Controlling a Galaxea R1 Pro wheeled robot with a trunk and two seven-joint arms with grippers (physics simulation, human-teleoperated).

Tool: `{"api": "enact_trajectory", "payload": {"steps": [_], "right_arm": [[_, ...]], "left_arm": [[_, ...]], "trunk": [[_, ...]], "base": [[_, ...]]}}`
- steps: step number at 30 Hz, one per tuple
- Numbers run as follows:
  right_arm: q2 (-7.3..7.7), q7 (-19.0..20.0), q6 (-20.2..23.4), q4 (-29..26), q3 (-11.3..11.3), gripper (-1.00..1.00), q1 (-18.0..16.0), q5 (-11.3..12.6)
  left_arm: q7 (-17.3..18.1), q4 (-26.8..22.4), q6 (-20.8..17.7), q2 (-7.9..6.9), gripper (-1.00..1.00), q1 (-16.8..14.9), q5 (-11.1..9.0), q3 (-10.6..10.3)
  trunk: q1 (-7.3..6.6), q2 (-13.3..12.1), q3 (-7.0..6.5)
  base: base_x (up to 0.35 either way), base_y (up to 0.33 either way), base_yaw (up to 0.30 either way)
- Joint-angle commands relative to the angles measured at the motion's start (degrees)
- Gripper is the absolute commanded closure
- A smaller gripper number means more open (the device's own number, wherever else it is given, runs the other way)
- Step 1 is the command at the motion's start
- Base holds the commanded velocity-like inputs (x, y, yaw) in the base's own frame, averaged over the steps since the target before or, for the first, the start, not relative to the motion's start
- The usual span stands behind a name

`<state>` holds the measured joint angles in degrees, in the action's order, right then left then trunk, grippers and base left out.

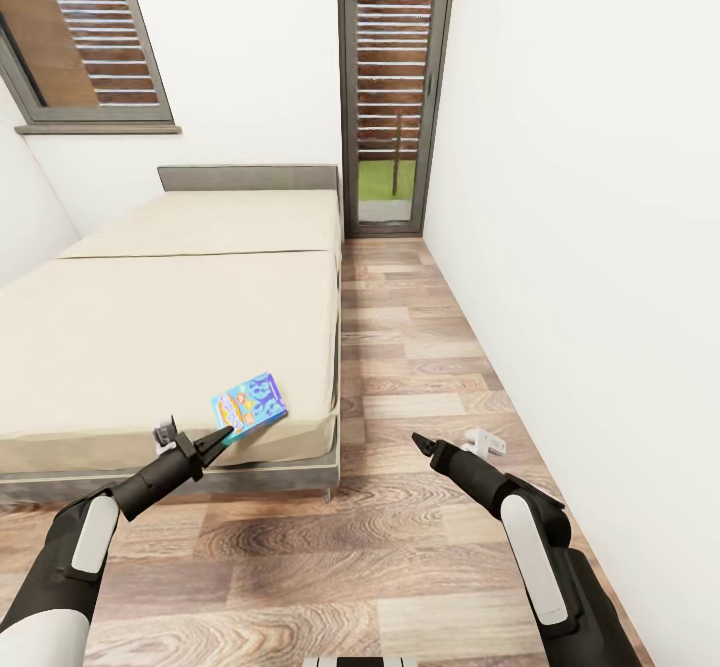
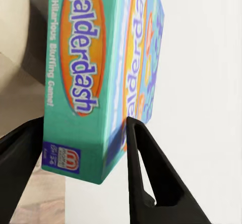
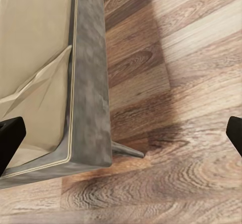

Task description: Put all the toys in the child's room - the three board games (two on the bed and one on the table), the two jigsaw puzzles on the table, and the tennis ball on the table - inside the toy box on the table in the child's room.

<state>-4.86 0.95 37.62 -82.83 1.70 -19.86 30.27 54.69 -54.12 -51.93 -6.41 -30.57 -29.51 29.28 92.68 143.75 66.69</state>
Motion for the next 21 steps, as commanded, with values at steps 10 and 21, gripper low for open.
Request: {"api": "enact_trajectory", "payload": {"steps": [10, 21], "right_arm": [[-0.06, 0.1, 0.3, 0.0, 0.1, -1.0, 0.0, 0.1], [-0.07, 0.1, 0.3, 0.0, 0.1, -1.0, -0.1, 0.1]], "left_arm": [[0.1, 0.1, 0.6, -0.02, 1.0, 0.0, 1.5, 0.1], [0.1, 0.1, 0.6, -0.06, 1.0, 0.0, 1.5, 0.1]], "trunk": [[-0.01, 0.0, 0.05], [-0.29, -0.1, -2.39]], "base": [[0.0, 0.0, 0.0], [0.0, 0.0, 0.0]]}}
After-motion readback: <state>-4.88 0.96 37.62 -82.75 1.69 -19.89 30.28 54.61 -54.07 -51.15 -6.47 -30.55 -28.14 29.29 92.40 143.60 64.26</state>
